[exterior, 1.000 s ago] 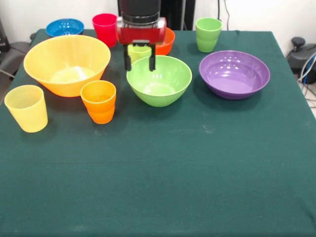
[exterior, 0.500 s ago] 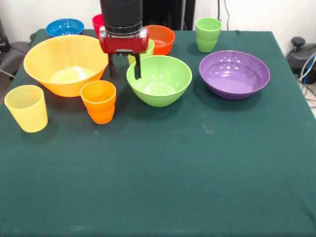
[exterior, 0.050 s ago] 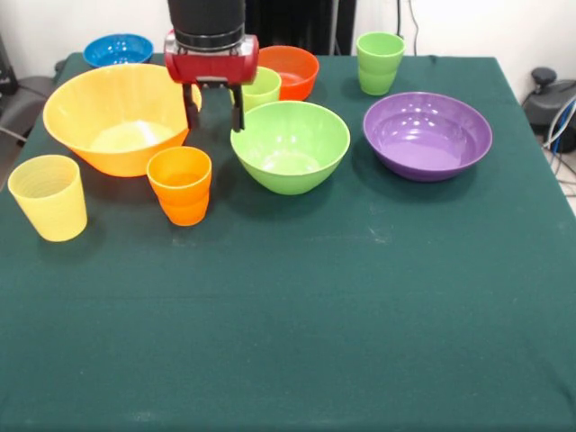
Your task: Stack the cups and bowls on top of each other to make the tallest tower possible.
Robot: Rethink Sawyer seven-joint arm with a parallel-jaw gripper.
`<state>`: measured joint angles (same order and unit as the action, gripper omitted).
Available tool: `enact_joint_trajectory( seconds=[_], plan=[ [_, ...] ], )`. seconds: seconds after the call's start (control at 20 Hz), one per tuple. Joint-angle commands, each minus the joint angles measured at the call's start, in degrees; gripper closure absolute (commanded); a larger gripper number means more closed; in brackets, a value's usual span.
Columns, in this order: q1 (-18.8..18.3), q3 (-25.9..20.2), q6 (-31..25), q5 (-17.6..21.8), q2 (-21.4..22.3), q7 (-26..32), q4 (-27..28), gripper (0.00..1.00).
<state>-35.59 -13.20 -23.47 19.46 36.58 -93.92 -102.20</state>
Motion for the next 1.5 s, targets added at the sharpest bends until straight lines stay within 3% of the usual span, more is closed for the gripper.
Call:
enact_joint_trajectory(
  seconds=[0.05,0.35,0.65,1.05,1.5],
  plan=[
    [-0.5,-5.7,-8.0,3.3,1.3,7.5,2.8,0.0],
    [-2.5,-6.1,-9.2,4.4,0.9,8.7,3.1,0.0],
    [-6.0,-6.3,-6.7,6.9,-0.9,9.7,2.0,0.0],
    [-10.9,-8.1,-5.8,10.3,0.4,10.7,-0.7,0.0],
    [-12.8,-9.0,-2.2,14.5,-4.2,7.1,-1.0,0.0]
  ],
)
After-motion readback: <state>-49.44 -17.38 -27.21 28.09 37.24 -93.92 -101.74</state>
